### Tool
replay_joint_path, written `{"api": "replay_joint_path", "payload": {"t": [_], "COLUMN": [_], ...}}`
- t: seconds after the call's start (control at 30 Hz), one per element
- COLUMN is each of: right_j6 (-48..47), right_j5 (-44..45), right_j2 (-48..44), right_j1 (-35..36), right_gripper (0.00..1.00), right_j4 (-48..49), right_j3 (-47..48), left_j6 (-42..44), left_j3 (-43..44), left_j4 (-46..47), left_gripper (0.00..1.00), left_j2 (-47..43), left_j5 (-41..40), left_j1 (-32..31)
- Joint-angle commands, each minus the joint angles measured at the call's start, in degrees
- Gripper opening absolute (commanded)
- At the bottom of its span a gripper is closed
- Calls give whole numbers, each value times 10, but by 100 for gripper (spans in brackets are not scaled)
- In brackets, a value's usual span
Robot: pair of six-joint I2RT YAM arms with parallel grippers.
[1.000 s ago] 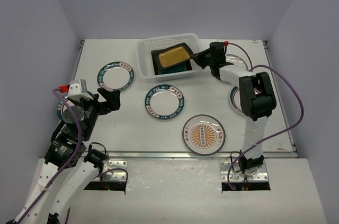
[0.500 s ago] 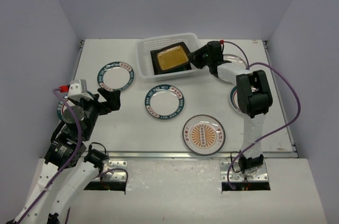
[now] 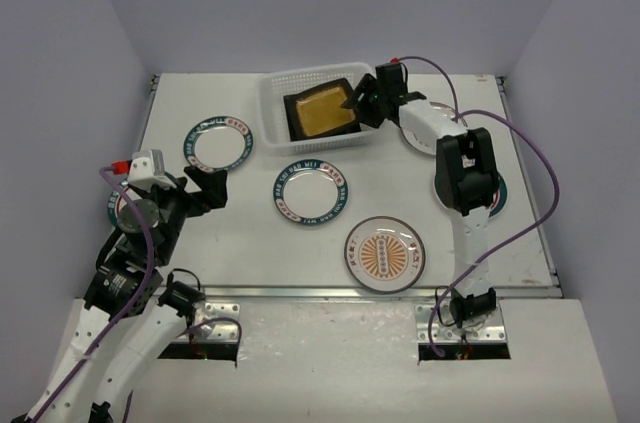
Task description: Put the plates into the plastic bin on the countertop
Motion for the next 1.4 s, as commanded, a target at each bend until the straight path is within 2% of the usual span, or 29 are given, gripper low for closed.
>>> {"api": "replay_joint_path", "payload": {"t": [0.0,0.17,0.3,0.4,0.47,0.57,0.63,0.87,1.03,1.13,1.2,1.3,1.37], "right_j6": [-95,-118,-131,-156,-172,-177,-184,-245,-268,-270,-286,-293,-297], "right_j5": [11,-6,-4,-15,25,66,83,172,170,165,137,95,-3], "right_j2": [40,72,57,75,102,71,46,29,-3,-62,-148,-247,-337], "right_j1": [14,15,19,21,23,23,23,39,46,49,56,57,53], "right_gripper": [69,75,76,87,88,89,99,99,99,99,99,99,99], "right_j4": [-107,-143,-130,-178,-246,-233,-234,-310,-305,-279,-229,-208,-183], "right_j3": [57,85,65,113,168,129,115,174,155,116,54,11,-55], "left_j6": [3,2,2,1,0,-1,-1,-4,-9,-28,-75,-142,-187], "left_j3": [1,1,1,1,2,2,2,4,7,17,23,-4,-52], "left_j4": [21,20,19,19,18,18,18,13,9,1,-19,5,58], "left_gripper": [100,100,100,100,100,100,100,100,100,100,100,100,100], "left_j2": [3,4,10,10,10,10,10,15,24,34,63,96,140], "left_j5": [-5,-8,-9,-10,-13,-14,-14,-24,-30,-25,21,98,145], "left_j1": [-7,-7,-7,-7,-7,-7,-7,-7,-7,-7,-7,-7,-7]}}
